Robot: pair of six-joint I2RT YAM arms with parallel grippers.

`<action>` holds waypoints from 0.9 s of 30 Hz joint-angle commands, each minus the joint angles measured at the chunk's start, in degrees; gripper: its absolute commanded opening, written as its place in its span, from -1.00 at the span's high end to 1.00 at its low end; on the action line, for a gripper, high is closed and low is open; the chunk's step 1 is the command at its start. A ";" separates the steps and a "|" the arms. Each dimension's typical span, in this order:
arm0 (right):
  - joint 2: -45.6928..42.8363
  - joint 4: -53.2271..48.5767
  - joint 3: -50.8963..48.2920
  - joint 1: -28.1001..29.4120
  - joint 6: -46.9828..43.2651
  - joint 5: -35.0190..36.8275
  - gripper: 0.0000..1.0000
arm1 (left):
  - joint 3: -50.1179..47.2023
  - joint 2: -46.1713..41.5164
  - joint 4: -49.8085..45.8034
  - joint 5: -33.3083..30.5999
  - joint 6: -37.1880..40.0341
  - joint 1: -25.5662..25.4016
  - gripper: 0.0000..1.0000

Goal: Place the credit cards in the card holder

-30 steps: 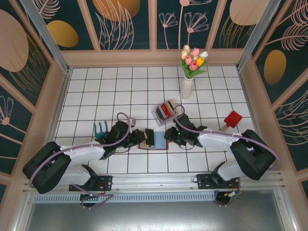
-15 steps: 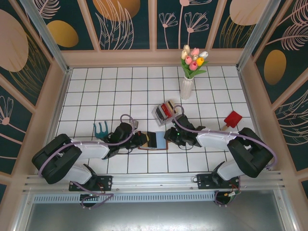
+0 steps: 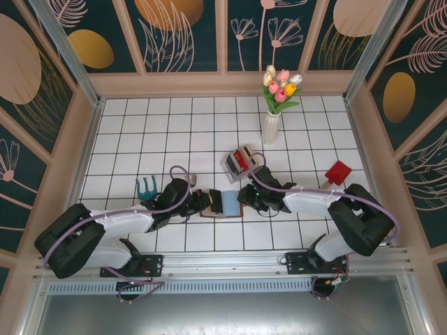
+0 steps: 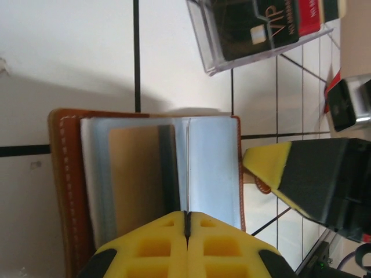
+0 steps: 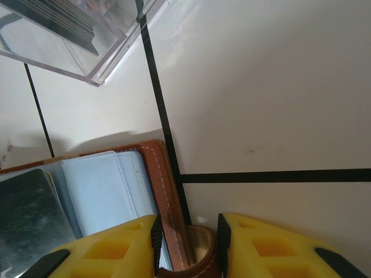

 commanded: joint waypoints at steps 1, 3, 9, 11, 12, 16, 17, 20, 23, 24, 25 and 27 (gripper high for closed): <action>1.85 0.18 0.57 0.81 0.62 0.39 0.31 | -0.01 0.28 -0.17 -0.87 0.93 -0.37 1.00; 2.09 0.16 0.47 0.79 0.69 0.39 0.31 | -0.06 1.24 1.44 -0.48 0.51 -0.40 1.00; 2.45 0.34 0.67 0.81 0.69 -0.03 0.31 | 0.58 4.43 3.20 0.99 0.51 -0.40 1.00; 2.63 0.21 0.67 0.93 0.70 -0.05 0.31 | 0.80 5.68 4.19 2.40 0.33 -0.42 1.00; 2.70 0.23 0.67 0.90 0.72 -0.05 0.31 | 0.82 6.20 4.89 3.14 0.21 -0.41 1.00; 3.24 0.21 0.58 0.99 0.76 -0.05 0.32 | 1.14 7.85 6.54 5.05 -0.18 -0.46 1.00; 3.36 0.25 0.58 0.97 0.89 -0.14 0.32 | 1.26 8.26 6.68 5.53 -0.13 -0.47 1.00; 3.93 0.33 0.67 1.16 1.03 -0.40 0.32 | 2.20 10.02 5.90 6.65 -0.27 -0.46 1.00; 4.27 0.35 0.93 1.51 1.03 -0.40 0.32 | 2.51 11.05 5.76 7.67 -0.51 -0.47 1.00; 4.34 0.37 1.00 1.60 1.07 -0.40 0.32 | 2.62 11.06 5.65 7.86 -0.61 -0.41 1.00; 4.46 0.33 1.10 1.61 1.01 -0.40 0.33 | 2.75 11.07 5.42 8.09 -0.58 -0.43 1.00; 4.64 0.27 1.19 1.74 1.02 -0.42 0.32 | 3.44 11.09 4.40 8.42 -0.56 -0.46 1.00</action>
